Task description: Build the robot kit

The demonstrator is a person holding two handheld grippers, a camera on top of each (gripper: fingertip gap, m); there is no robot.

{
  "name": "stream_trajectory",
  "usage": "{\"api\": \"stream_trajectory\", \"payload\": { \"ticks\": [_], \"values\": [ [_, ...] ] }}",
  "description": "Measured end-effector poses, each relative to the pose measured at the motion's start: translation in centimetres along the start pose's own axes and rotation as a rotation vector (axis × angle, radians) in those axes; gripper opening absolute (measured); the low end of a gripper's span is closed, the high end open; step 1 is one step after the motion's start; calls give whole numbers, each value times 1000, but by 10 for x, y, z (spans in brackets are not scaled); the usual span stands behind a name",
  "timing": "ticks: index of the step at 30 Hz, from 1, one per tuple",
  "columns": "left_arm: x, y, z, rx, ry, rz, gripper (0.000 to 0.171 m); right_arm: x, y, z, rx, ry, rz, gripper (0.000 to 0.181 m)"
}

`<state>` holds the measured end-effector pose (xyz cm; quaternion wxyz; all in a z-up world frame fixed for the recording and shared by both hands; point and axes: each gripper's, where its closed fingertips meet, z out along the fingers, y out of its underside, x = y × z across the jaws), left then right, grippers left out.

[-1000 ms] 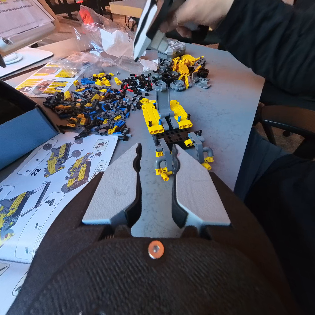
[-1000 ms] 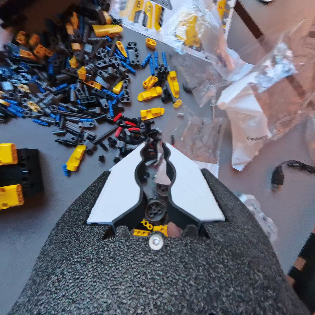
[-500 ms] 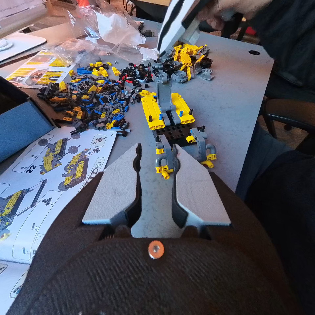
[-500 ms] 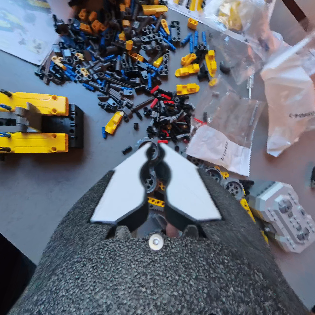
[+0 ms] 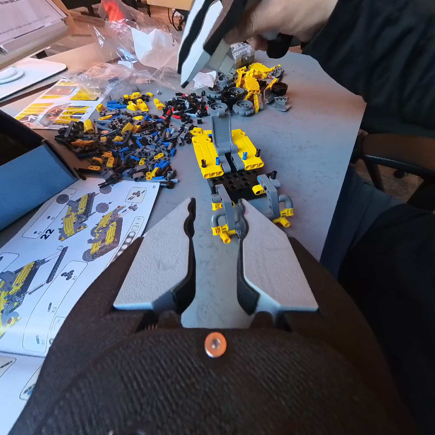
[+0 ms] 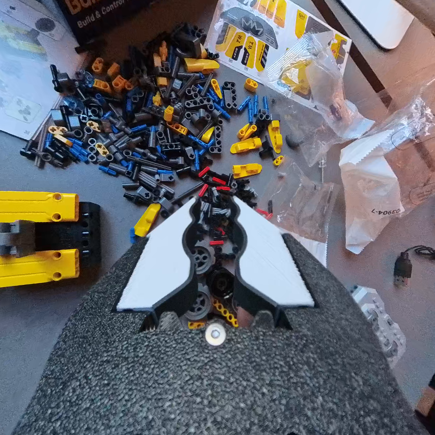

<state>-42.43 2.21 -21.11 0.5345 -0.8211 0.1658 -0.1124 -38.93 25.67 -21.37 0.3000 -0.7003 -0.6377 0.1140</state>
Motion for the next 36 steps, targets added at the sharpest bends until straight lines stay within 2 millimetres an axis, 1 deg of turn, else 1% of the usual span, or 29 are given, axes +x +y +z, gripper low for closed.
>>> {"api": "stream_trajectory", "payload": {
  "ticks": [1,3,5,6,8,9,10,11,14,17,19,21,23,24,28,29,32,33,34,35,36],
  "values": [
    [0,0,-1,1,0,-1,32,3,3,0,-12,8,4,20],
    [0,0,-2,6,0,-3,32,6,5,1,-26,17,4,17],
    [0,0,-3,10,0,-5,32,3,2,2,-13,3,-11,1],
    [0,0,-3,11,0,-7,32,2,0,2,-7,0,-15,1],
    [-1,0,-3,7,2,-13,32,-3,-3,4,8,-19,-9,9],
    [-1,1,-2,2,4,-16,32,-6,-3,6,8,-41,-9,9],
    [-1,1,-2,0,5,-18,32,-9,-1,7,4,-57,-14,8],
    [-1,1,-2,0,7,-20,32,-9,3,9,-8,-56,-19,0],
    [-1,0,-3,9,6,-25,31,3,23,9,-48,-8,12,0],
    [-2,0,-3,14,4,-32,31,8,33,5,-25,-16,74,0],
    [-3,0,-3,14,7,-39,31,21,45,2,-47,28,124,1],
    [-3,0,-3,14,12,-49,31,39,59,-3,-60,84,224,0],
    [-3,-1,-4,17,17,-57,31,47,64,-7,-20,86,294,0],
    [-3,-1,-4,17,21,-59,31,47,66,-8,-7,76,308,0],
    [-4,0,-1,10,29,-72,31,35,68,-3,7,-35,321,13],
    [-4,0,-1,7,29,-74,31,39,70,-2,3,-26,325,15],
    [-5,0,0,2,27,-75,31,61,79,0,-24,57,311,19],
    [-5,1,0,0,25,-75,31,65,79,3,-19,56,311,24],
    [-5,1,1,-2,26,-74,31,66,77,7,-8,30,317,34],
    [-5,1,1,-5,27,-74,31,65,73,10,1,-4,321,45],
    [-5,1,1,-7,28,-75,31,65,69,14,8,-30,314,53]
  ]
}}
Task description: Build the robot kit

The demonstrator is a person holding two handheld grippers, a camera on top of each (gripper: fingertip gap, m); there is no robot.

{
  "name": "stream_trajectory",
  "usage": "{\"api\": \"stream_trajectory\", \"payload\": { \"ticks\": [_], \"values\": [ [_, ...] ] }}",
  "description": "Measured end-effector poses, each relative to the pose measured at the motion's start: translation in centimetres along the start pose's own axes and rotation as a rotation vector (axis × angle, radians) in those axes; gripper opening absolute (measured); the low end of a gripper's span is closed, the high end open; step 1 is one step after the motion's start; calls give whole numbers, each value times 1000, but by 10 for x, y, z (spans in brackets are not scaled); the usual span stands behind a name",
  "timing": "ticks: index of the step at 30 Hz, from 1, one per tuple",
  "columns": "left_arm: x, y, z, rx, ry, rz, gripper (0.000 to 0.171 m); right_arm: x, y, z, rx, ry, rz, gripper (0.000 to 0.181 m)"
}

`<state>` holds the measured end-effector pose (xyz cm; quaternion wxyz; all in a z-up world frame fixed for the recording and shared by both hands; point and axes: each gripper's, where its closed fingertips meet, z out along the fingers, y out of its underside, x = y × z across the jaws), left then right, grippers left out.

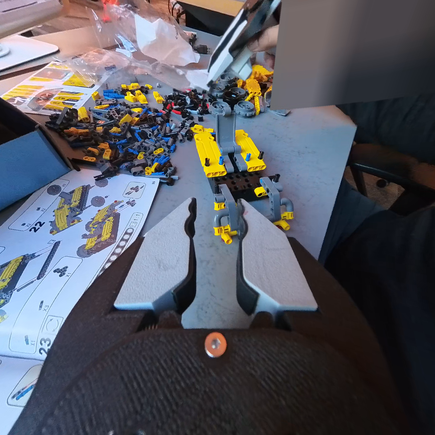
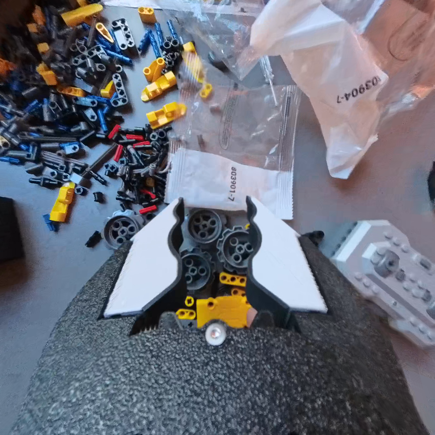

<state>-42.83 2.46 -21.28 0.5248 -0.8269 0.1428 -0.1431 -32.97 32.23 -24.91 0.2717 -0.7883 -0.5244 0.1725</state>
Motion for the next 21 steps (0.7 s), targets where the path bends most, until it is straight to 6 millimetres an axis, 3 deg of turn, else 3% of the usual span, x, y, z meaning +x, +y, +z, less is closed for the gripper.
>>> {"api": "stream_trajectory", "payload": {
  "ticks": [3,5,6,7,10,11,13,14,17,19,21],
  "values": [
    [-1,0,2,-2,-1,-1,31,16,-16,9,3,64,-61,60],
    [0,0,3,-10,-3,2,31,30,-22,11,-21,135,-113,34],
    [0,0,3,-13,-4,5,31,33,-25,10,-24,149,-130,5],
    [0,0,3,-13,-6,8,31,38,-29,6,-17,170,-129,0],
    [0,-1,2,-4,-10,11,31,45,-37,-10,37,204,-95,10],
    [-1,-1,2,-4,-8,8,31,48,-35,-15,40,216,-71,20],
    [0,-1,2,-4,-4,5,31,56,-28,-29,53,255,-37,23],
    [0,-1,2,-4,-3,4,31,54,-26,-36,88,240,-13,23],
    [0,-1,1,1,0,3,31,20,-18,-55,212,16,76,23],
    [0,-2,1,9,1,2,30,12,4,-64,166,-36,56,23],
    [0,-2,1,6,4,-1,31,6,26,-68,93,-59,0,7]
  ]
}}
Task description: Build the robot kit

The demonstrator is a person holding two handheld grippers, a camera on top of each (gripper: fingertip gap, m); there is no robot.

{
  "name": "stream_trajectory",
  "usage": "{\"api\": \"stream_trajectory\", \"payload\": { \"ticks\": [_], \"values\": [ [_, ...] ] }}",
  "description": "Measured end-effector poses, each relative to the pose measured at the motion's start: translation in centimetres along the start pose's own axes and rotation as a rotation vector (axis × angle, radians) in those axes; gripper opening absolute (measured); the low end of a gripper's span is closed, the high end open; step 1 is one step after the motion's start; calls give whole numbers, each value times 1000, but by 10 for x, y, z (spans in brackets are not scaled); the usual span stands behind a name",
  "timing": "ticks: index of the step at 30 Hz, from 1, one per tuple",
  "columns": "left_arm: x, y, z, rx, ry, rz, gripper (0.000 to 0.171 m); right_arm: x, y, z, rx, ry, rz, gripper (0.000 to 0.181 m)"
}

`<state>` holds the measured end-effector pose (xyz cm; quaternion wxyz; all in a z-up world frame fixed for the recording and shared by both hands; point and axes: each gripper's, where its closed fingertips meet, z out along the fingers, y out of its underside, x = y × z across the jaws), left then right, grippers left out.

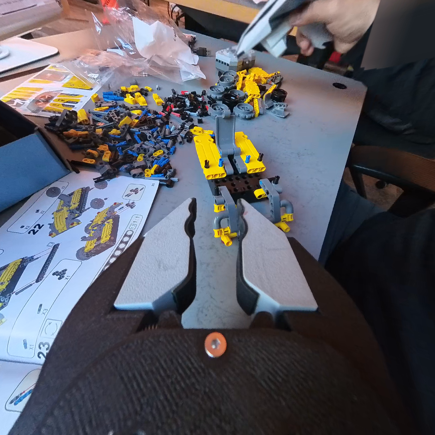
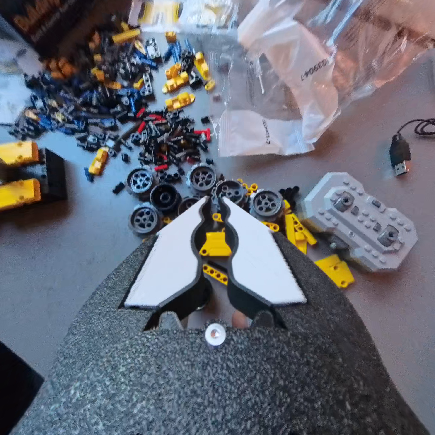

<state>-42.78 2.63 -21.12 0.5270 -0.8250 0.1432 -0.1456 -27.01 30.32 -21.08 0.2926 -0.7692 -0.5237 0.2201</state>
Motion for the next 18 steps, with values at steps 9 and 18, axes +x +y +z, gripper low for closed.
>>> {"api": "stream_trajectory", "payload": {
  "ticks": [9,18],
  "values": [
    [-1,2,8,-38,-9,7,31,-31,-61,54,-28,-14,-180,0],
    [-2,2,9,-32,-17,4,29,-41,-107,131,-230,-76,-344,9]
  ]
}}
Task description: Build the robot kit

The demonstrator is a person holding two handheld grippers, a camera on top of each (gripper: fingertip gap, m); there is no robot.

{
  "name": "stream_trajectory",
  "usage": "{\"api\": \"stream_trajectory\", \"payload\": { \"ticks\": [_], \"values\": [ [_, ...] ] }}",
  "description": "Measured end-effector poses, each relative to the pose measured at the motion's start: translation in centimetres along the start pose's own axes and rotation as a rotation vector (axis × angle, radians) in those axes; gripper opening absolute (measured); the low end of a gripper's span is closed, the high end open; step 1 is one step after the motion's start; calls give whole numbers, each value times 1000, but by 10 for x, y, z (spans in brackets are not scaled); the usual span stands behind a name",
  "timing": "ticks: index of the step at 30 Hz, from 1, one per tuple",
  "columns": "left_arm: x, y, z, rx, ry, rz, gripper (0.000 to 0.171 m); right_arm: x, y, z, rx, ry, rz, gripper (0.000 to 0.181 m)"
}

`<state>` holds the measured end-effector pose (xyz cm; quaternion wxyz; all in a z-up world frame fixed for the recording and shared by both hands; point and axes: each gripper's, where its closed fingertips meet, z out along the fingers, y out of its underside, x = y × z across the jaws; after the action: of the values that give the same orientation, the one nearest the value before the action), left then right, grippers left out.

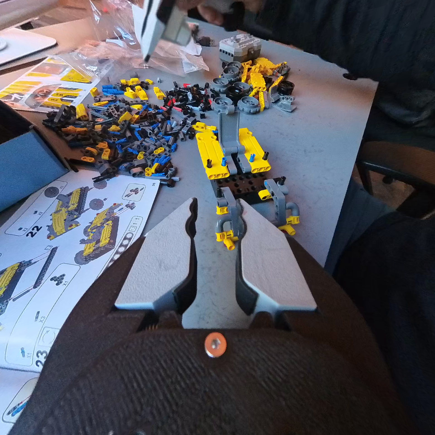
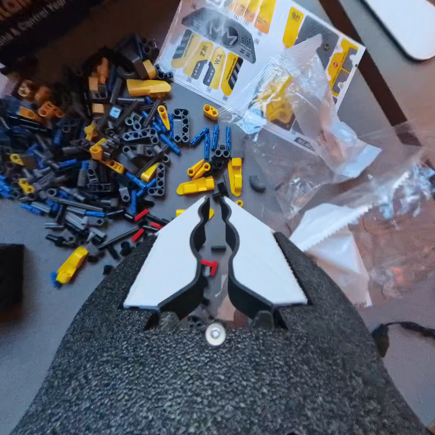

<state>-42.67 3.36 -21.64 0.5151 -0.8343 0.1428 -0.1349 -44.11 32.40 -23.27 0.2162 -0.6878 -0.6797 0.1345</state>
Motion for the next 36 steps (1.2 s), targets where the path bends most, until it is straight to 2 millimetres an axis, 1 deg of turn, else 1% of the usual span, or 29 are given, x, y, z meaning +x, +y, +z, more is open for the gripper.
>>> {"api": "stream_trajectory", "payload": {
  "ticks": [2,5,8,9,10,12,14,16,18,20,22,24,26,28,30,32,34,36],
  "values": [
    [0,0,-1,5,1,0,29,2,-7,19,-45,14,-11,9],
    [0,-3,-3,26,2,0,29,4,-11,38,-80,-15,31,16],
    [0,-4,-4,37,18,-16,29,0,-12,43,-82,-98,100,12],
    [0,-4,-4,38,24,-25,29,-7,-12,42,-79,-147,94,2],
    [1,-4,-4,38,34,-34,30,-12,-10,40,-80,-181,87,0],
    [0,-4,-5,40,49,-51,30,-16,-7,34,-81,-217,102,4],
    [0,-5,-6,50,59,-62,30,-19,-11,18,-22,-267,134,6],
    [0,-6,-7,61,63,-66,30,-8,-14,-6,56,-249,185,6],
    [0,-7,-7,64,64,-68,30,7,-9,-37,125,-175,206,9],
    [0,-7,-8,66,63,-67,30,23,2,-71,188,-65,207,10],
    [0,-7,-7,67,60,-64,30,37,21,-102,225,32,220,11],
    [0,-6,-7,61,58,-62,30,44,44,-126,236,68,264,13],
    [0,-6,-7,62,53,-60,29,47,70,-143,239,83,308,14],
    [-1,-7,-8,68,44,-56,29,45,97,-151,232,99,342,14],
    [-2,-8,-8,74,30,-50,29,42,121,-155,234,108,372,14],
    [-3,-8,-8,76,13,-45,29,37,140,-156,250,97,412,15],
    [-5,-8,-8,77,3,-46,29,38,156,-152,250,103,437,17],
    [-7,-9,-7,78,-13,-48,29,42,167,-140,212,118,434,18]
  ]
}}
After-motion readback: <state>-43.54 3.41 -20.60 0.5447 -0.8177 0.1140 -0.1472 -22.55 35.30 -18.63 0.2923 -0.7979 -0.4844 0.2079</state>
